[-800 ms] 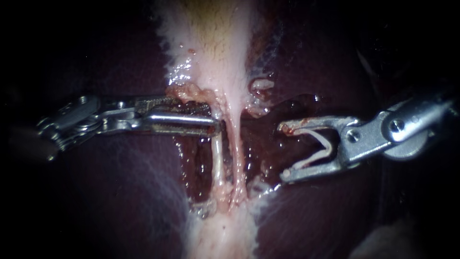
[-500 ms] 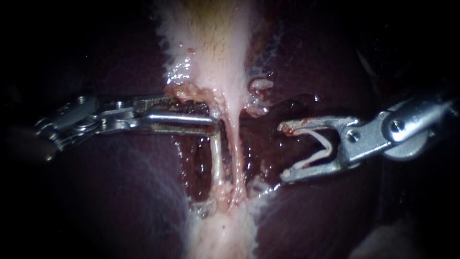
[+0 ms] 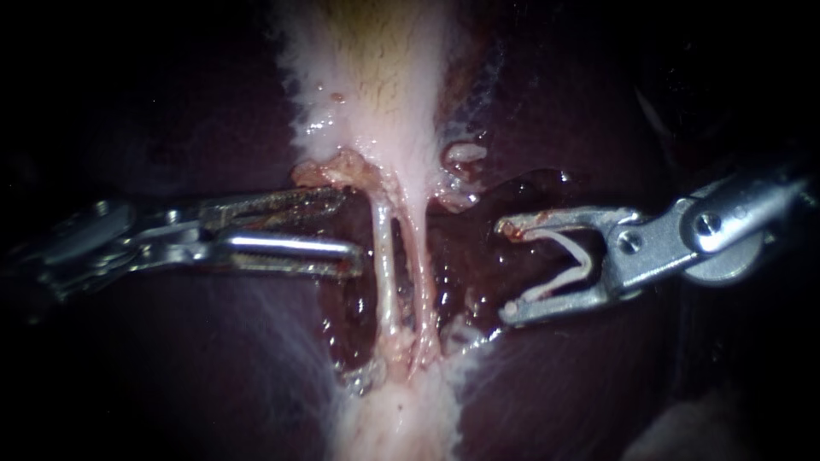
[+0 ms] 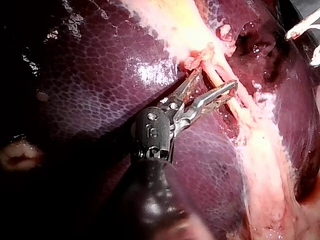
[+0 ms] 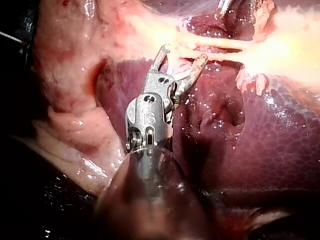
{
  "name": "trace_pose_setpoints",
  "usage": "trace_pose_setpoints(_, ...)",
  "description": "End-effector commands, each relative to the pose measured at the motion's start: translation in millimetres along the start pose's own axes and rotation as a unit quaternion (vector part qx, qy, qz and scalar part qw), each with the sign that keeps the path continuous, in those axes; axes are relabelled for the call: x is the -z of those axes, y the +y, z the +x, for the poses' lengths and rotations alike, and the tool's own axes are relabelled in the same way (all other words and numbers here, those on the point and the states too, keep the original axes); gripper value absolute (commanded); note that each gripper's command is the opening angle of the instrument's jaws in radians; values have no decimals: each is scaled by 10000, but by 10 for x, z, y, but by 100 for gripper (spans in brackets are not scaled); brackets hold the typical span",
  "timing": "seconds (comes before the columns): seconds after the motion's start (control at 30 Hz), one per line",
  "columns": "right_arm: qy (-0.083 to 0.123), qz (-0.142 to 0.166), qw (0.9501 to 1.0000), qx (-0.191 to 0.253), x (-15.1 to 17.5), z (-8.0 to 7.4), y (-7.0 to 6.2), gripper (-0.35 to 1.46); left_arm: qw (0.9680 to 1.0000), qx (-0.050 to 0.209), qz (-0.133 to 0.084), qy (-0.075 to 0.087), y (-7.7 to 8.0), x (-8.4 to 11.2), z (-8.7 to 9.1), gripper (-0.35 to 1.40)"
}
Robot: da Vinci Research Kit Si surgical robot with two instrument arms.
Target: Grabbing gallbladder
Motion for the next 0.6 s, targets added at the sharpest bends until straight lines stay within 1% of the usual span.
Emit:
trace_pose_setpoints(0.03, 0, 0, 10000, 0, 0, 0, 0, 49, 10000, -27, 1, -2, 3, 3, 3, 54)
trace_pose_setpoints(0.17, 0, 0, 10000, 0, 0, 0, 0, 49, 9999, -101, -32, -19, 14, 18, 18, 54)
trace_pose_setpoints(0.27, 0, 0, 10000, 0, 0, 0, 0, 49, 9998, -181, -86, -42, 16, 30, 31, 54)
trace_pose_setpoints(0.33, 0, 0, 10000, 0, 0, 0, 0, 49, 9995, -305, -44, -25, 13, 37, 40, 54)
trace_pose_setpoints(0.37, 0, 0, 10000, 0, 0, 0, 0, 49, 9995, -325, -23, -18, 11, 40, 43, 54)
trace_pose_setpoints(0.4, 0, 0, 10000, 0, 0, 0, 0, 49, 9991, -430, -4, -12, 9, 43, 47, 54)
trace_pose_setpoints(0.43, 0, 0, 10000, 0, 0, 0, 0, 49, 9988, -479, 20, -3, 6, 44, 50, 54)
trace_pose_setpoints(0.53, 0, 0, 10000, 1, 0, 0, 0, 49, 9974, -722, 71, 12, -3, 43, 56, 54)
trace_pose_setpoints(0.6, 0, 0, 10000, 0, 0, 0, 0, 49, 9965, -832, 78, 14, -9, 39, 58, 52)
